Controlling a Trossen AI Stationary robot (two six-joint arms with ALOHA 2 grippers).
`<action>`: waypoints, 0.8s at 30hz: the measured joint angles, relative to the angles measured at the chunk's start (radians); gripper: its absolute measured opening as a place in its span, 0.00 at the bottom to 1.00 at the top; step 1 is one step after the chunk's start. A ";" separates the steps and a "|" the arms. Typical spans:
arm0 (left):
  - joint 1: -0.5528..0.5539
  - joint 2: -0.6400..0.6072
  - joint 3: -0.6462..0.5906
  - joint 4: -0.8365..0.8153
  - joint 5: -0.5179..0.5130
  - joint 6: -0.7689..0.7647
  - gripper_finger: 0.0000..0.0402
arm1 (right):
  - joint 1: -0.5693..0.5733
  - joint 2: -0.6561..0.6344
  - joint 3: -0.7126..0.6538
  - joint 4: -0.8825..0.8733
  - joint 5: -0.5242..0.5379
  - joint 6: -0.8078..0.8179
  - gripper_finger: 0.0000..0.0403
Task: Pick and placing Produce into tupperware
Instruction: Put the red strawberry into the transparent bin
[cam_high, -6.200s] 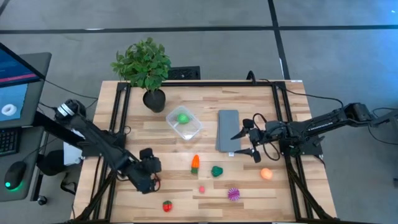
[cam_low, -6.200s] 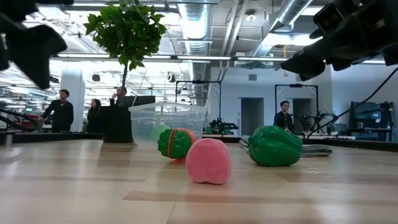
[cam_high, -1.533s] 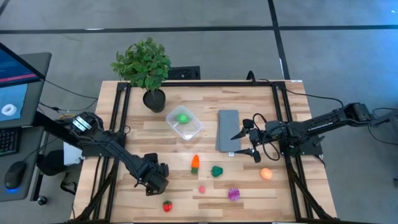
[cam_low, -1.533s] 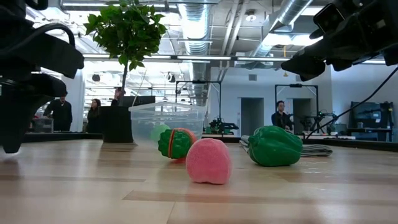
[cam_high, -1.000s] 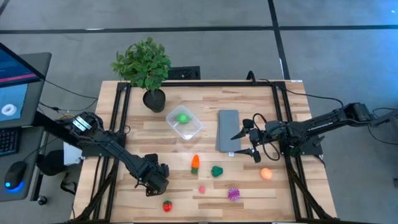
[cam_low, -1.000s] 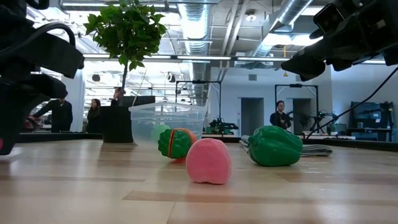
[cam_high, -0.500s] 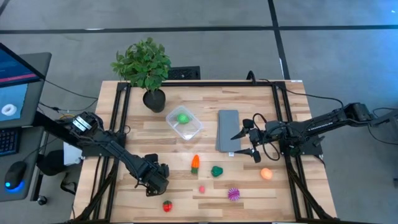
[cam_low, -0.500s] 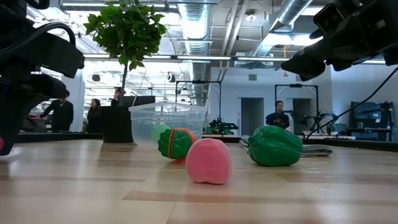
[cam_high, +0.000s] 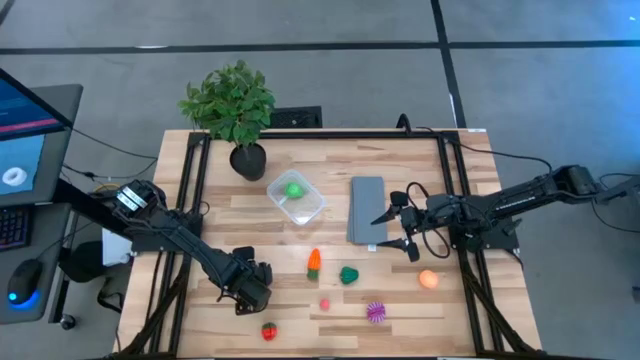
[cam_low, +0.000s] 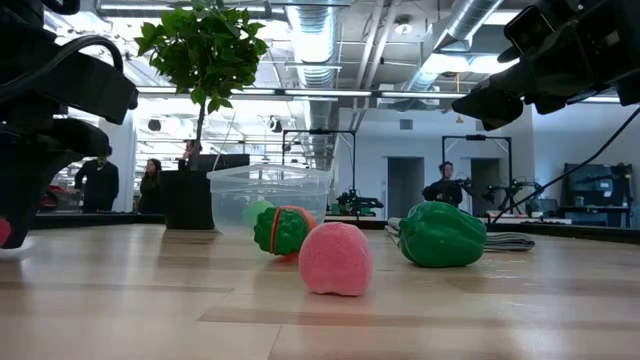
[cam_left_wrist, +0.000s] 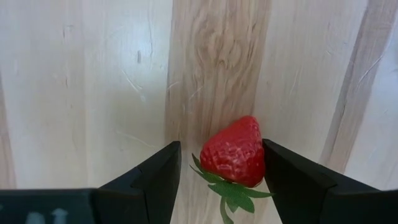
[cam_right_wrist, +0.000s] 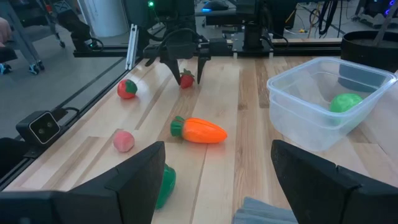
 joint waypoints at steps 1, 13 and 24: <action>0.000 0.000 0.000 0.000 -0.002 0.000 0.52 | 0.000 0.000 0.000 0.000 0.000 0.000 0.79; 0.000 0.000 0.000 0.000 -0.005 0.000 0.52 | 0.000 0.000 0.000 0.000 0.000 0.000 0.79; 0.000 -0.126 0.001 -0.013 -0.100 -0.008 0.52 | 0.000 0.000 0.000 0.000 0.000 0.000 0.79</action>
